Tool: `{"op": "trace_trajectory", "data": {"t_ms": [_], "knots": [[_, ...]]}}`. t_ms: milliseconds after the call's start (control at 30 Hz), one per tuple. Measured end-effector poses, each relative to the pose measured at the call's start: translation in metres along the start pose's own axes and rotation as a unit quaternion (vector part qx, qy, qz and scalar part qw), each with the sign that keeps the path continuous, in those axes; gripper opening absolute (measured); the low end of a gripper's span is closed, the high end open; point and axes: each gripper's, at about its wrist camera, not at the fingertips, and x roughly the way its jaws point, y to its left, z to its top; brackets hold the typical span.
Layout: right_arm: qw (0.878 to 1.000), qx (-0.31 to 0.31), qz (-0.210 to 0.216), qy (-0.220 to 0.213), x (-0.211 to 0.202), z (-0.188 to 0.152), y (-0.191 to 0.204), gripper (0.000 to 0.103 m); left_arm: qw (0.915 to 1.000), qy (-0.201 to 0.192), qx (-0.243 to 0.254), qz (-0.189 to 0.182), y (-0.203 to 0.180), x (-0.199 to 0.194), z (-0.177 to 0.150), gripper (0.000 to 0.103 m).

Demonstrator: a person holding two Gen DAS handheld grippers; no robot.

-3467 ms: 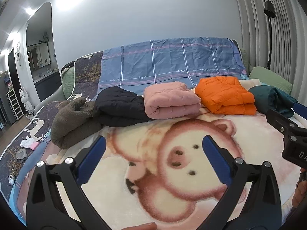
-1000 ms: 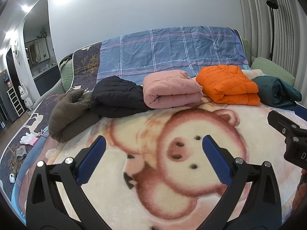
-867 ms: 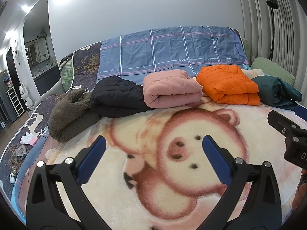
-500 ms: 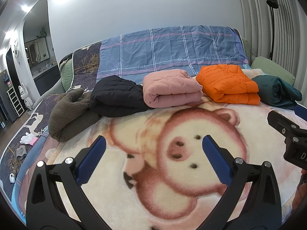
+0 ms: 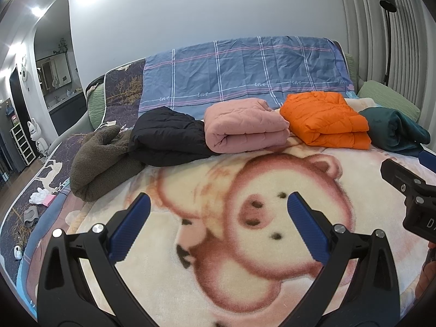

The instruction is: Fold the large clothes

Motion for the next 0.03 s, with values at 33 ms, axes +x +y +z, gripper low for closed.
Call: {"op": "trace_trajectory", "data": {"t_ms": [33], "knots": [[1.0, 0.0, 0.0, 0.0, 0.0012, -0.0008, -0.0004, 0.102, 1.0, 0.0, 0.0, 0.0, 0.0006, 0.0007, -0.0009, 0.101]]}}
